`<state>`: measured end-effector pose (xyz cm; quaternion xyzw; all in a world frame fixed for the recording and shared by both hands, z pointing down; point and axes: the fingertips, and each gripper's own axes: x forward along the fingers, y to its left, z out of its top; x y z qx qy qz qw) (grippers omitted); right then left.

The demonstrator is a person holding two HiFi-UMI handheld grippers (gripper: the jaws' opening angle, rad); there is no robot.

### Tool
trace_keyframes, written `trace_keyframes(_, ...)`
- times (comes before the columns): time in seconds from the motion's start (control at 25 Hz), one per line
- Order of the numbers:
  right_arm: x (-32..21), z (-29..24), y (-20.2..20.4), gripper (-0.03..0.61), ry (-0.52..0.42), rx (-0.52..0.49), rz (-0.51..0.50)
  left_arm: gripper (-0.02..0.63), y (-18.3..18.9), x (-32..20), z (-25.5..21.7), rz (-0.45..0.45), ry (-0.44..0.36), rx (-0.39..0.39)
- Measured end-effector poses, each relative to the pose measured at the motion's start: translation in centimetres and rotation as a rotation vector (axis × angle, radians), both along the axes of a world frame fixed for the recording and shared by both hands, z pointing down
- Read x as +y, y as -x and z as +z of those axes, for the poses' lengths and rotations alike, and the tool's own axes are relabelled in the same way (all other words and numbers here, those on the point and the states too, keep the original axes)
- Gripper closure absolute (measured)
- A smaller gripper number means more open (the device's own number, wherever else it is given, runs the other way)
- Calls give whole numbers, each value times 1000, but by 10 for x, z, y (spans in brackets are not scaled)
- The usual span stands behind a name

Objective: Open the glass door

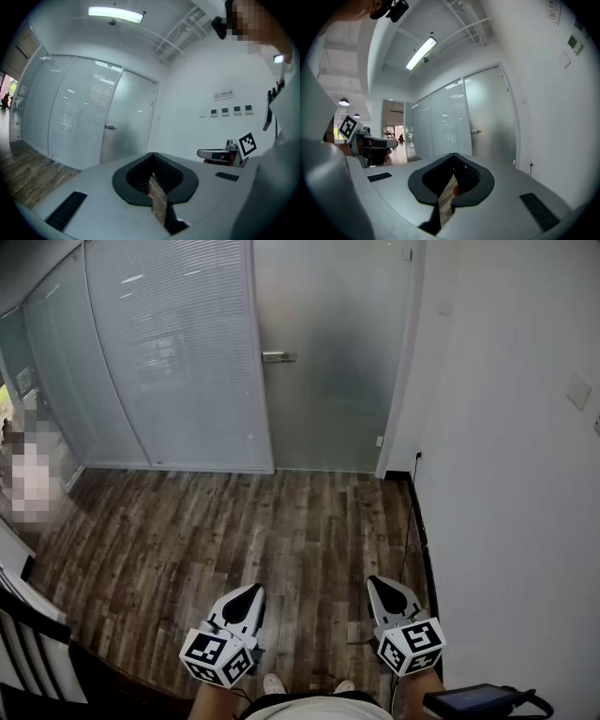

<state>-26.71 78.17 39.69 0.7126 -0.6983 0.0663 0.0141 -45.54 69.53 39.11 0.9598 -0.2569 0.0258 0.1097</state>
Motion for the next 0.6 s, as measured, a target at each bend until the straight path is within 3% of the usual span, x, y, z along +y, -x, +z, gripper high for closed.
trace_keyframes(0.6, 32, 19, -79, 577, -5, -64, -19, 614, -80, 45, 13, 7, -4, -50)
